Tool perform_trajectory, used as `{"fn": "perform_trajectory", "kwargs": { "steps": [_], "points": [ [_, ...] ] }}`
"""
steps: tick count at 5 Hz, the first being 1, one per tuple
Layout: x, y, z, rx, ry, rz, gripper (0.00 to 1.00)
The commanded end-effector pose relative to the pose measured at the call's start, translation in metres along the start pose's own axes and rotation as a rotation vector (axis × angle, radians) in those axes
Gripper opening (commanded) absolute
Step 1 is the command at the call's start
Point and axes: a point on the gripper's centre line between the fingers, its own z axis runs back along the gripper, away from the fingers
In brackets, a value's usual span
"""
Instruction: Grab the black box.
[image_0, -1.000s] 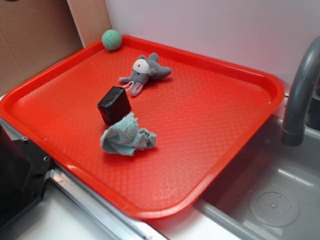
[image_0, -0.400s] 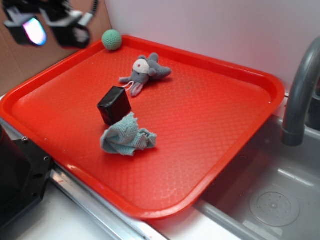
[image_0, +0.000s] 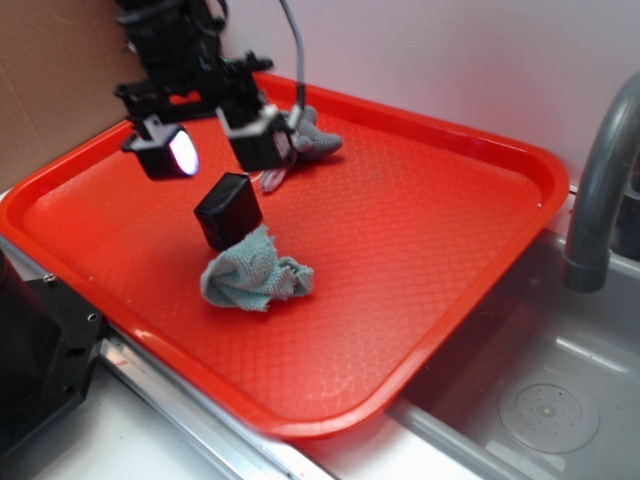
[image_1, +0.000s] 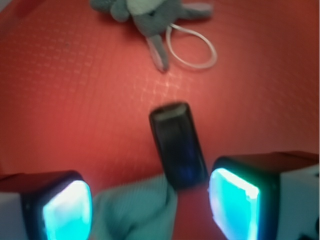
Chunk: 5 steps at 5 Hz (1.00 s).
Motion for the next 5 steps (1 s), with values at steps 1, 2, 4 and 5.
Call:
{"fn": "perform_trajectory", "kwargs": {
  "steps": [1, 2, 4, 5],
  "points": [
    [0.020, 0.003, -0.021, 0.111, 0.008, -0.078, 0.46],
    [0.019, 0.011, -0.015, 0.128, 0.012, -0.084, 0.00],
    [0.028, 0.033, 0.084, 0.116, -0.147, -0.193, 0.00],
    [0.030, 0.048, 0.138, 0.114, -0.261, -0.259, 0.00]
  ]
}}
